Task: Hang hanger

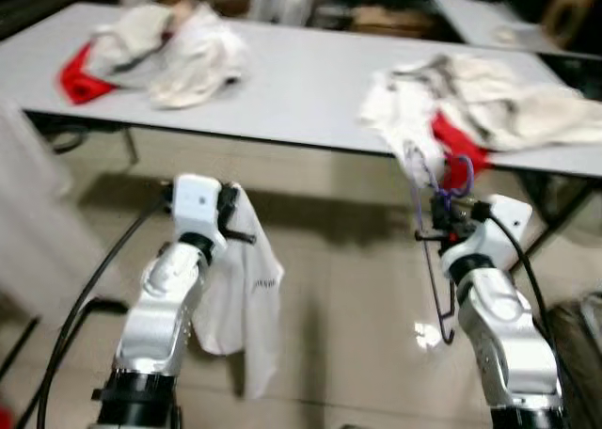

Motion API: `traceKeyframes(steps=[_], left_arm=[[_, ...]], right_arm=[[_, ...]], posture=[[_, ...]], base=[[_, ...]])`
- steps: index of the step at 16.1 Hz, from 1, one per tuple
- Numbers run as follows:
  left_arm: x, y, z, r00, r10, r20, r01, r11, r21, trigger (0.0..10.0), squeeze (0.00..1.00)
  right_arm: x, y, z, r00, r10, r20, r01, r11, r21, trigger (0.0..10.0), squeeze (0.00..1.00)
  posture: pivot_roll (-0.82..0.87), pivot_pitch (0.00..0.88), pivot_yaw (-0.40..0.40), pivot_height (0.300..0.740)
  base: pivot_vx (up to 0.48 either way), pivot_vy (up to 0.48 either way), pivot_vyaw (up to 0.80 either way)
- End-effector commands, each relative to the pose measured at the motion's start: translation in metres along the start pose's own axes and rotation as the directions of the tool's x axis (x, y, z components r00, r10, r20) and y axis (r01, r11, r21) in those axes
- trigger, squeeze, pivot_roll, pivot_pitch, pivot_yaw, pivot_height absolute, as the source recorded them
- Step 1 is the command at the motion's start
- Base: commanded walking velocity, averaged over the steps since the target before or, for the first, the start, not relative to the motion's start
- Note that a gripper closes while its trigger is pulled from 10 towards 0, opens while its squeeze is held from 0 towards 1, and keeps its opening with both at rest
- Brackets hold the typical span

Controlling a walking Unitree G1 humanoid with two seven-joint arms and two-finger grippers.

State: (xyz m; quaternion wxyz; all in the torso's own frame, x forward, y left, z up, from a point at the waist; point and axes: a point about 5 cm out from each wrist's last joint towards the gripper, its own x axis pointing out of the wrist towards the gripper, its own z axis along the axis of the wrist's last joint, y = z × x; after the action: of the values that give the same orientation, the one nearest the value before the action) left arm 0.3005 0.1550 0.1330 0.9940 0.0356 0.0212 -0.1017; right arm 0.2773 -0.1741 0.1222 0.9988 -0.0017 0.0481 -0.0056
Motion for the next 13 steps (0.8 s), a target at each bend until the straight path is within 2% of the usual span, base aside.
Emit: traceKeyframes(steps=[1,4,6,9,13], left_arm=[[0.001,0.001,0.012,0.999,0.012,0.053,-0.012,1.000,0.012,10.0,0.00],[0.007,-0.005,0.016,0.998,-0.029,0.064,0.029,1.000,-0.005,10.0,0.00],[0.012,-0.006,0.017,0.998,-0.028,0.064,0.029,0.999,-0.018,10.0,0.00],[0.012,-0.008,0.017,0.997,-0.030,0.064,0.032,0.999,-0.033,10.0,0.00],[0.012,-0.005,0.016,0.998,-0.020,0.062,0.022,0.999,-0.042,10.0,0.00]], right_arm=[[0.001,0.003,-0.001,1.000,0.015,-0.010,-0.015,1.000,0.016,10.0,0.00],[-0.004,0.001,-0.006,1.000,-0.006,-0.024,0.007,1.000,0.012,10.0,0.00],[-0.006,0.002,-0.005,1.000,0.002,-0.021,-0.002,1.000,-0.029,10.0,0.00],[-0.006,0.003,-0.004,1.000,0.021,-0.017,-0.022,0.998,-0.058,10.0,0.00],[-0.004,0.001,0.000,1.000,0.016,-0.009,-0.017,0.999,-0.045,10.0,0.00]], posture=[[-0.03,0.000,-0.054,0.740],[-0.05,0.000,-0.013,0.740],[-0.06,0.000,-0.007,0.740],[-0.06,0.000,-0.009,0.740],[-0.06,0.000,-0.017,0.740]], base=[[0.000,0.000,-0.80],[0.000,0.000,-0.18],[0.262,0.000,0.00],[0.332,0.000,0.00],[0.363,0.000,-0.80]])
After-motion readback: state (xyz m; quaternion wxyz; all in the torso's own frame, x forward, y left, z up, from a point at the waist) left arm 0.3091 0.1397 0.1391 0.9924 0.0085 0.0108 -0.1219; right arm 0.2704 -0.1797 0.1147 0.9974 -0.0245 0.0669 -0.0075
